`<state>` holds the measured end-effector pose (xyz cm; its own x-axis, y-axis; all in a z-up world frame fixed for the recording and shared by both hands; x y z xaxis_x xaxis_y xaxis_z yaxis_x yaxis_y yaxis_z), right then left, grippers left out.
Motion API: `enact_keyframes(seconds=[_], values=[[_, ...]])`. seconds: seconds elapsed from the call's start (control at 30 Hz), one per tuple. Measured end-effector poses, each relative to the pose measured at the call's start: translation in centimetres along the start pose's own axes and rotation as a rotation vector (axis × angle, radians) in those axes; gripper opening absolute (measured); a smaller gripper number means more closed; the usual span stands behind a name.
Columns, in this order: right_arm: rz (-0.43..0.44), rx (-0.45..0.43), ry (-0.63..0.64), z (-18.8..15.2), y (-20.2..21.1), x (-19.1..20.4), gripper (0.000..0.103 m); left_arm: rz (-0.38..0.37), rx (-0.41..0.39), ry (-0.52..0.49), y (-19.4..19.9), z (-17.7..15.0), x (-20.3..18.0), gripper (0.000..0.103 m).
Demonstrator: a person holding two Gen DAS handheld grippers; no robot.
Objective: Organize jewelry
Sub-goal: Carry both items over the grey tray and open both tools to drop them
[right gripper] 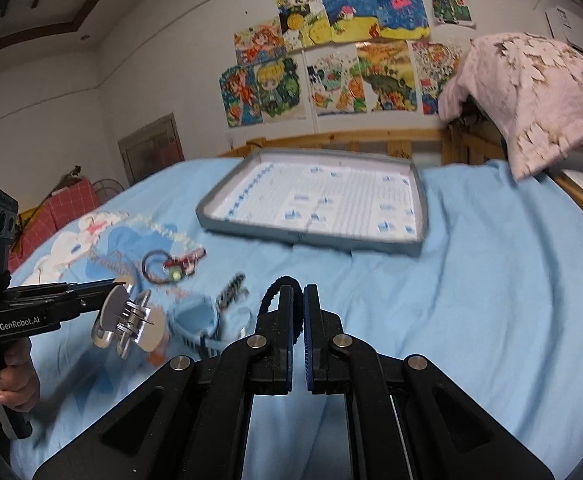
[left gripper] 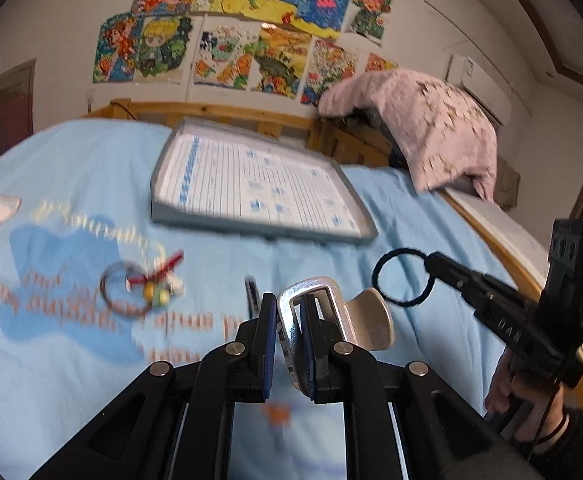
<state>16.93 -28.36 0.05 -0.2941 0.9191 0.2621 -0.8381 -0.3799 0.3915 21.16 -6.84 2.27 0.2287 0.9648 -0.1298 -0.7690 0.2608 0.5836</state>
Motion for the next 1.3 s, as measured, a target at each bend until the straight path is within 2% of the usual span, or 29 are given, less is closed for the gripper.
enact_keyframes(seconds=[0.13, 0.23, 0.37, 0.5, 0.63, 0.83, 1.03, 1.13, 1.17, 1.2, 1.27, 1.3], values=[[0.013, -0.045, 0.025, 3.1, -3.0, -1.0, 0.004, -0.015, -0.043, 0.036, -2.4, 3.9, 0.1, 0.011], [0.022, -0.077, 0.004, 5.1, -6.1, -2.2, 0.004, 0.011, -0.06, 0.048, -5.3, 6.7, 0.3, 0.011], [0.042, -0.095, -0.045, 6.5, -9.6, -4.0, 0.005, 0.047, -0.034, 0.084, -10.4, 9.2, 1.2, 0.011], [0.043, -0.068, -0.084, 6.6, -13.2, -6.0, 0.004, 0.086, 0.018, 0.102, -15.3, 9.6, 1.9, 0.011], [0.021, -0.028, -0.122, 5.8, -15.8, -8.1, 0.005, 0.093, 0.057, 0.109, -18.2, 9.2, 1.9, 0.012], [-0.006, 0.014, -0.192, 4.4, -17.4, -10.1, 0.005, 0.116, 0.086, 0.121, -19.3, 9.3, 2.0, 0.012], [-0.031, 0.044, -0.162, 4.4, -17.8, -9.9, 0.006, 0.098, 0.097, 0.168, -19.1, 9.1, 2.9, 0.013], [-0.044, 0.047, -0.162, 4.6, -17.4, -10.1, 0.009, 0.098, 0.082, 0.145, -18.5, 8.8, 2.5, 0.022], [-0.046, 0.044, -0.165, 4.6, -17.2, -10.2, 0.016, 0.104, 0.074, 0.127, -18.3, 8.7, 2.2, 0.033], [-0.052, 0.035, -0.168, 4.5, -16.9, -10.2, 0.026, 0.113, 0.064, 0.111, -18.0, 8.6, 2.0, 0.052], [-0.056, 0.018, -0.167, 4.6, -16.3, -10.3, 0.036, 0.142, 0.016, 0.09, -16.8, 8.5, 1.7, 0.077], [-0.059, 0.015, -0.163, 4.7, -16.1, -10.3, 0.036, 0.147, -0.008, 0.088, -16.3, 8.5, 1.7, 0.077]])
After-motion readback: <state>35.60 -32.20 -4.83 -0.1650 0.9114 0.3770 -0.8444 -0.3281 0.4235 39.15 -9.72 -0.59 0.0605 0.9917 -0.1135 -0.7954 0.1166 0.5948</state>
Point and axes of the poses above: each gripper's, at about its wrist camera, not at the fingertips, and y roughly against the way its jaws point, x to its left, z to its top, the point moved 1 cm from there along -y, roughly the way its jaws point, and after that the axes turned 10 degrees about z, right-handed, at the moved point
